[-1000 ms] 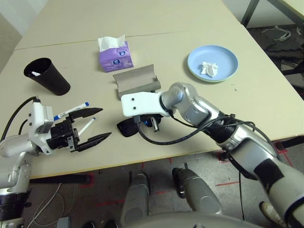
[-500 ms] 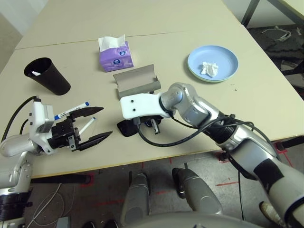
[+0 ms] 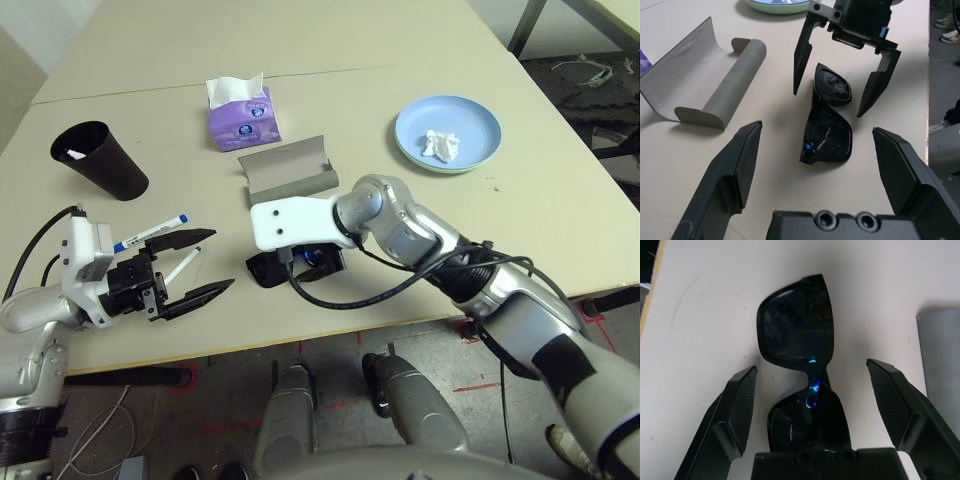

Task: Organize and tidy the items on the table.

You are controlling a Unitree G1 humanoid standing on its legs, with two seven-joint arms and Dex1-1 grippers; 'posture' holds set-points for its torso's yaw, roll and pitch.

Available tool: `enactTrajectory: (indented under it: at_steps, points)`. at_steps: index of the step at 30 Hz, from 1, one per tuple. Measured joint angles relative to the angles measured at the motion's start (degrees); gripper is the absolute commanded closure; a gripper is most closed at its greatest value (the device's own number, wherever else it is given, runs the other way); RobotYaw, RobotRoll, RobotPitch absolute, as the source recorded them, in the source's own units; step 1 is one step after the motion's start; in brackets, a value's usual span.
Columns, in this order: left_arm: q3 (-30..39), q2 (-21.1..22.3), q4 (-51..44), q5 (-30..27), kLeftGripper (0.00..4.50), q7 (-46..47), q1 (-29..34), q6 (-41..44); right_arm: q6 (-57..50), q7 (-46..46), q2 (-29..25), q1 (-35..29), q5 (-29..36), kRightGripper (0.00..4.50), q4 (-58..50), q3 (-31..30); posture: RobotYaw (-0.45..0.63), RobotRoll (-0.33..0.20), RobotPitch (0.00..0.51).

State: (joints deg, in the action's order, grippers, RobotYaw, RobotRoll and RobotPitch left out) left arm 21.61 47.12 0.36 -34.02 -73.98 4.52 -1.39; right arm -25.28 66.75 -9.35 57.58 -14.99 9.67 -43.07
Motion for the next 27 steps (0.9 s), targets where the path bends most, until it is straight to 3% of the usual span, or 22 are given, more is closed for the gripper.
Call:
enactTrajectory:
  at_steps: [12,14,17,25,27]
  points:
    - [0.0,-0.09,-0.45,-0.01,0.0,0.36,0.1,0.0,1.09,0.07,-0.33,-0.36,-1.16,0.03,0.51,-0.16,-0.11,0.0,0.228]
    - [0.0,-0.26,-0.45,-0.01,0.0,0.48,0.1,-0.01,1.1,0.2,-0.33,-0.37,-1.17,0.27,0.52,-0.23,-0.11,0.0,0.228]
    - [0.0,-0.38,-0.45,-0.01,0.0,0.59,0.09,-0.02,1.09,0.43,-0.34,-0.43,-1.16,1.03,0.51,-0.29,-0.11,0.0,0.229]
    - [0.0,-0.89,-0.57,-0.13,0.0,1.16,-1.02,-0.17,0.87,1.06,-0.47,-0.98,-1.12,4.02,-0.3,-0.21,-0.11,0.0,0.224]
    - [0.0,-0.89,-1.1,-0.21,0.0,1.54,-1.66,-0.08,0.72,1.37,-0.53,-0.97,-1.05,4.28,-0.53,0.16,-0.11,0.0,0.222]
